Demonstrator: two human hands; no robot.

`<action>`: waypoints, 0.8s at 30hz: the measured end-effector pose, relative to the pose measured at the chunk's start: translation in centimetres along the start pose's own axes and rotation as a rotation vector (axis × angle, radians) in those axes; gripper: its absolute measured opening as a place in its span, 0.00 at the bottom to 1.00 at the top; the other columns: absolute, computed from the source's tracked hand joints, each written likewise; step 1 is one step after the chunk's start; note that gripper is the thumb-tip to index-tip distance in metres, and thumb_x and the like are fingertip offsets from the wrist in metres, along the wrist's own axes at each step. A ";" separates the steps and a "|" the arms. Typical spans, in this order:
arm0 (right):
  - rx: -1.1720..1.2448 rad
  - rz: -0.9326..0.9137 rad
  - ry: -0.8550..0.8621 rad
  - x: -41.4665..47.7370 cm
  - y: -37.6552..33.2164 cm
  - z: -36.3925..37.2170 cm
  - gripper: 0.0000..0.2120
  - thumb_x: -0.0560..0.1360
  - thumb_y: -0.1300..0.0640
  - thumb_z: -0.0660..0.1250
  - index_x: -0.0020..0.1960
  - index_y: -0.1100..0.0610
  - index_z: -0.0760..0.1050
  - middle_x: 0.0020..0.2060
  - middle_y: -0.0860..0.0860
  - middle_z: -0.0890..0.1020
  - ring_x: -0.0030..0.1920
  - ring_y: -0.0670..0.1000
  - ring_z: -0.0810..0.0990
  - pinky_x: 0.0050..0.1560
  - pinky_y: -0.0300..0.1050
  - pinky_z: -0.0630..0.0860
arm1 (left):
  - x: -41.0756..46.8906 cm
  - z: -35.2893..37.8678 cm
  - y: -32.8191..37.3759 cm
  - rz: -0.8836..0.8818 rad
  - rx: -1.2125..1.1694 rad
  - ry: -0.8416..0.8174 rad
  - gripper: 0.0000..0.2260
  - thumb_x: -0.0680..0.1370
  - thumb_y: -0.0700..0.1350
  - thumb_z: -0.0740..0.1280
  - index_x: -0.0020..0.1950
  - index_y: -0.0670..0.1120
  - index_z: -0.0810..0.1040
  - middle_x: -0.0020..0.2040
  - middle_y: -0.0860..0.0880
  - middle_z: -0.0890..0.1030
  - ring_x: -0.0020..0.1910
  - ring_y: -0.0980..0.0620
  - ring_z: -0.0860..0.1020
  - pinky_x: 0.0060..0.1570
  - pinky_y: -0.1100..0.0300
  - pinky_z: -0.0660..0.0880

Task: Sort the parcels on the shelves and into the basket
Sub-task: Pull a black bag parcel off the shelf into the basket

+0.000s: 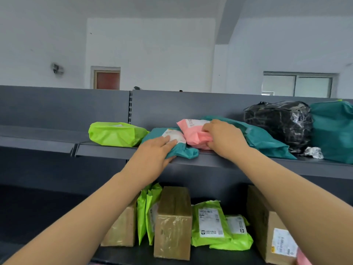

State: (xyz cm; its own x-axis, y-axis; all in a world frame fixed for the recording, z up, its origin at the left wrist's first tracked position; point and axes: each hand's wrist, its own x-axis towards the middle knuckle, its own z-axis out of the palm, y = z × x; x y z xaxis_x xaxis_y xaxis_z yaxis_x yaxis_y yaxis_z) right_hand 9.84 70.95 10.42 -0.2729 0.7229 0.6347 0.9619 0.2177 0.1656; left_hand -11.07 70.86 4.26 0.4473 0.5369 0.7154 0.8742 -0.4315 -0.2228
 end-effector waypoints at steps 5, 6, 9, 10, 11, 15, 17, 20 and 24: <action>-0.103 -0.059 0.086 -1.4 -0.8 0.4 0.10 0.73 0.63 0.61 0.53 0.54 0.74 0.49 0.52 0.75 0.51 0.57 0.75 0.38 0.45 0.63 | -0.1 -0.2 0.2 -0.038 -0.011 -0.023 0.21 0.73 0.51 0.58 0.56 0.41 0.81 0.50 0.41 0.83 0.43 0.41 0.82 0.42 0.50 0.81; -0.107 -0.071 0.095 -1.6 -0.8 0.4 0.09 0.73 0.64 0.60 0.52 0.55 0.73 0.48 0.52 0.75 0.51 0.57 0.74 0.37 0.45 0.63 | -0.1 -0.1 0.3 -0.052 -0.011 -0.007 0.19 0.73 0.50 0.60 0.56 0.41 0.82 0.49 0.41 0.83 0.43 0.40 0.82 0.42 0.51 0.81; -0.076 -0.096 0.127 -2.3 -0.6 0.5 0.08 0.74 0.64 0.59 0.50 0.55 0.73 0.48 0.52 0.74 0.50 0.56 0.73 0.37 0.44 0.62 | -0.3 -0.2 0.8 -0.116 -0.050 0.018 0.17 0.68 0.45 0.66 0.54 0.42 0.83 0.45 0.42 0.82 0.40 0.41 0.81 0.41 0.51 0.80; -0.057 -0.099 0.140 -2.4 -0.4 0.5 0.07 0.74 0.64 0.60 0.50 0.55 0.73 0.48 0.52 0.74 0.50 0.56 0.73 0.37 0.44 0.61 | -0.3 -0.1 0.8 -0.126 -0.075 0.043 0.17 0.67 0.44 0.67 0.53 0.42 0.83 0.44 0.43 0.81 0.39 0.41 0.81 0.41 0.52 0.80; -0.031 -0.097 0.163 -2.5 -0.3 0.6 0.07 0.74 0.64 0.60 0.49 0.56 0.73 0.47 0.53 0.74 0.49 0.57 0.74 0.37 0.44 0.61 | -0.2 -0.2 0.8 -0.129 -0.090 0.067 0.16 0.67 0.43 0.67 0.53 0.41 0.83 0.43 0.43 0.81 0.39 0.41 0.81 0.42 0.52 0.80; 0.120 -0.009 0.259 -2.1 0.3 0.2 0.03 0.74 0.62 0.64 0.47 0.58 0.75 0.45 0.54 0.75 0.48 0.57 0.74 0.38 0.45 0.64 | 0.3 -1.4 1.1 -0.182 -0.120 0.033 0.19 0.76 0.52 0.67 0.63 0.45 0.78 0.52 0.44 0.78 0.53 0.43 0.76 0.55 0.55 0.72; 0.141 0.009 0.205 -1.7 0.2 -0.5 0.05 0.74 0.59 0.65 0.50 0.57 0.76 0.46 0.53 0.75 0.49 0.57 0.75 0.40 0.46 0.66 | 0.3 -2.1 1.4 -0.217 -0.129 -0.006 0.35 0.70 0.69 0.58 0.68 0.47 0.73 0.59 0.47 0.76 0.60 0.46 0.73 0.61 0.57 0.67; 0.155 -0.065 0.098 -1.8 0.1 -1.9 0.13 0.75 0.58 0.65 0.59 0.55 0.76 0.55 0.54 0.77 0.56 0.57 0.76 0.52 0.50 0.74 | 0.5 -2.9 2.3 -0.273 -0.165 0.035 0.43 0.68 0.74 0.57 0.74 0.46 0.63 0.71 0.47 0.69 0.69 0.48 0.66 0.67 0.58 0.61; 0.224 -0.117 0.160 -3.2 2.0 -3.8 0.19 0.76 0.52 0.66 0.66 0.52 0.73 0.63 0.51 0.75 0.63 0.53 0.71 0.62 0.49 0.69 | 2.1 -3.0 3.9 -0.209 -0.159 0.191 0.40 0.69 0.71 0.52 0.73 0.45 0.65 0.69 0.47 0.70 0.68 0.47 0.67 0.67 0.56 0.62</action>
State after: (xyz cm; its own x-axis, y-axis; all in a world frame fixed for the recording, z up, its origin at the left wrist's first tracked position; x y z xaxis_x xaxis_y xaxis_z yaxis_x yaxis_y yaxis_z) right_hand 12.72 66.58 11.55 -0.3579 0.5757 0.7352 0.8912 0.4457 0.0849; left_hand -7.29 68.14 6.90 0.2047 0.4869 0.8492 0.8961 -0.4422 0.0375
